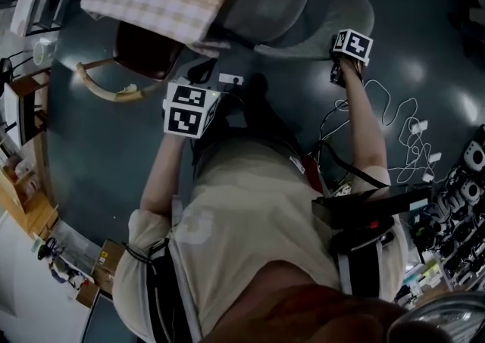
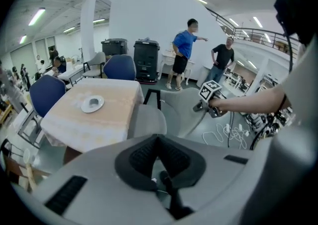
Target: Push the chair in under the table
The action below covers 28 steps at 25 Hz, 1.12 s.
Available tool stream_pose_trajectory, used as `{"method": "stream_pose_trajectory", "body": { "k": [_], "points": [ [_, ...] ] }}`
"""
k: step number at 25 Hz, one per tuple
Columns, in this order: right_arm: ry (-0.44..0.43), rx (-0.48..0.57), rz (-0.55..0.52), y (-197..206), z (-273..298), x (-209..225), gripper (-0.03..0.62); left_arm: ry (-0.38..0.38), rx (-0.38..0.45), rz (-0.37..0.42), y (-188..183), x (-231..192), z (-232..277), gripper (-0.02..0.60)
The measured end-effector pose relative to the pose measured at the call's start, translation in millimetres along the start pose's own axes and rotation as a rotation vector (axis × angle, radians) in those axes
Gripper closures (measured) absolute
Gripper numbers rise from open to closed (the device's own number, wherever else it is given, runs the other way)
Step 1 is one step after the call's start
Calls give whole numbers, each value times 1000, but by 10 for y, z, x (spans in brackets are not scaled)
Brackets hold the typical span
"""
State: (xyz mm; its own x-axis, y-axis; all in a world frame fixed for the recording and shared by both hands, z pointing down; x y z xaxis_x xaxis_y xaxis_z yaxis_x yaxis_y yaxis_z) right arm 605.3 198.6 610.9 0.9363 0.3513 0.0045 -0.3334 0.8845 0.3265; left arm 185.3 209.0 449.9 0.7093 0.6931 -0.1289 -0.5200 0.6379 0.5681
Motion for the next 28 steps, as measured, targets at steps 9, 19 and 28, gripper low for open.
{"method": "stream_pose_trajectory", "body": {
  "k": [9,19,28],
  "points": [
    [30,-32,33,3,17,37,381,-10,98,-316,-162,-474,-112,574],
    [43,-38,8,10,29,-10,381,29,117,-307,-196,-486,-145,572],
    [33,-21,23,21,102,77,381,22,145,-284,-177,-449,-310,574]
  ]
}}
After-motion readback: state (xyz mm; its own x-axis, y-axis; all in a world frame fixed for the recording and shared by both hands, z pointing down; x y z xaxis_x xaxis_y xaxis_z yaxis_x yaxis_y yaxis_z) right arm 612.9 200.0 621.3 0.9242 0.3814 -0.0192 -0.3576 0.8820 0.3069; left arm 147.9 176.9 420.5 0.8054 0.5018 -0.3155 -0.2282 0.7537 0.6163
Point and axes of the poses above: the fingertips, and each gripper's own axes: z forward along the fingers, x to its right, y out of its underside, the point moved 8 cm from there along -z, backward along the fingers, and after that the axes turned 1 degree about -x, right-handed, at the moved point
